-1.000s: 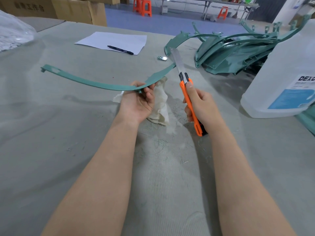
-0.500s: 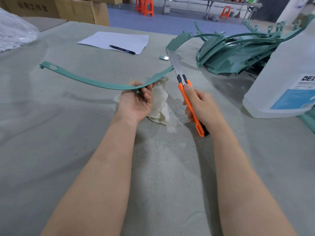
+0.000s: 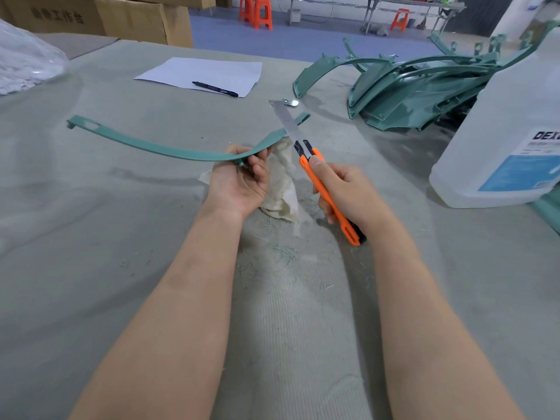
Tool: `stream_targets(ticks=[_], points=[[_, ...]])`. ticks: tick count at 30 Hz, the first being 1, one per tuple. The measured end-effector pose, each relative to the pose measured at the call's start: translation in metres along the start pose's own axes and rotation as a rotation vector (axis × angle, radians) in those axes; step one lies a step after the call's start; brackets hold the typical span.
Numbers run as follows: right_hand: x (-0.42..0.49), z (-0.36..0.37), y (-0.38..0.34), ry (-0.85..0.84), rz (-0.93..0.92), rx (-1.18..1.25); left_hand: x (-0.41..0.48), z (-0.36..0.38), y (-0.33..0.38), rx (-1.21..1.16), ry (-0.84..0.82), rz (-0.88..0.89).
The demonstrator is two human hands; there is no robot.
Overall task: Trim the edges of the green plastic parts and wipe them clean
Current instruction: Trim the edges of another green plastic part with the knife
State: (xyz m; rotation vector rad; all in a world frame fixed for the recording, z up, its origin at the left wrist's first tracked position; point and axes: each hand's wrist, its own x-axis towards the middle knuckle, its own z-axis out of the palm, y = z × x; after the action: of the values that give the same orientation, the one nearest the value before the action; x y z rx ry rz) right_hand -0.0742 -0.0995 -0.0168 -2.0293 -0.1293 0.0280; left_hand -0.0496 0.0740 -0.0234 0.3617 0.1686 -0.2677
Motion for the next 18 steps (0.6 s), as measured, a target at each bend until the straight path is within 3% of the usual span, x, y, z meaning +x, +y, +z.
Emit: stream_targets(ticks=[13,15,18], points=[[-0.01,0.011,-0.013,-0.219,-0.037,0.03,0.004,0.001,-0.001,-0.053,0.081,0.09],[-0.008,0.012,-0.012,-0.142,-0.048,0.054,0.003,0.002,0.0,-0.055,0.034,0.046],[-0.002,0.006,-0.007,0.107,-0.021,0.087,-0.001,0.001,0.0,-0.034,-0.01,0.01]])
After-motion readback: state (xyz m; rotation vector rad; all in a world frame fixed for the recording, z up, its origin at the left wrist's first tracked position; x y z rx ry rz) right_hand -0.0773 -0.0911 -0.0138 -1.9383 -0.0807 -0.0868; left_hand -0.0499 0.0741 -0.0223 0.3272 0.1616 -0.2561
